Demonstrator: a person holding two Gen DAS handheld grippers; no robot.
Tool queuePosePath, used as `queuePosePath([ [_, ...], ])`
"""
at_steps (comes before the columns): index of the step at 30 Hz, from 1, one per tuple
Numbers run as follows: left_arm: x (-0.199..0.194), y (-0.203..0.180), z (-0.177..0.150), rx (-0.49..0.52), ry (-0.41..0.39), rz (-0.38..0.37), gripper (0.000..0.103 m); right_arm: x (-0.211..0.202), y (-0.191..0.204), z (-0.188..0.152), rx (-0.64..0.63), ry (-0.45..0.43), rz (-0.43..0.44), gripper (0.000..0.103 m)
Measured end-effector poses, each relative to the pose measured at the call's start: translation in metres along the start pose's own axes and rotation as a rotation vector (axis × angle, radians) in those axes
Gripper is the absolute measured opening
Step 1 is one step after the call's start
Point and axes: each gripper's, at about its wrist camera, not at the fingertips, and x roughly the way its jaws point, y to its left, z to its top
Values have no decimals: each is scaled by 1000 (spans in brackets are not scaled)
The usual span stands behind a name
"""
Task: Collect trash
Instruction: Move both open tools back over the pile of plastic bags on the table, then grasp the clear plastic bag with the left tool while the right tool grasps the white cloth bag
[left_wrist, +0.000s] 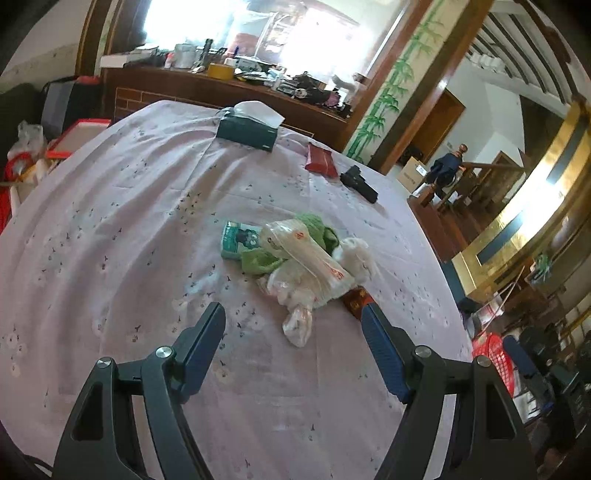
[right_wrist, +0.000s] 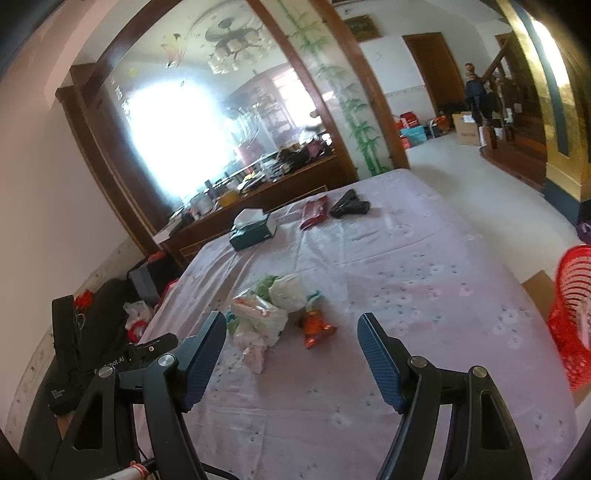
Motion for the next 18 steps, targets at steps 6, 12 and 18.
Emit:
queuePosePath([
  [6, 21, 7, 18, -43, 29, -8, 74, 45, 8, 9, 5, 72, 45, 77],
  [12, 55, 5, 36, -74, 93, -37, 74, 100, 2, 20, 32, 145, 30, 77],
  [18, 89, -1, 53, -85, 141, -6, 74, 165, -6, 31, 40, 212, 22, 77],
])
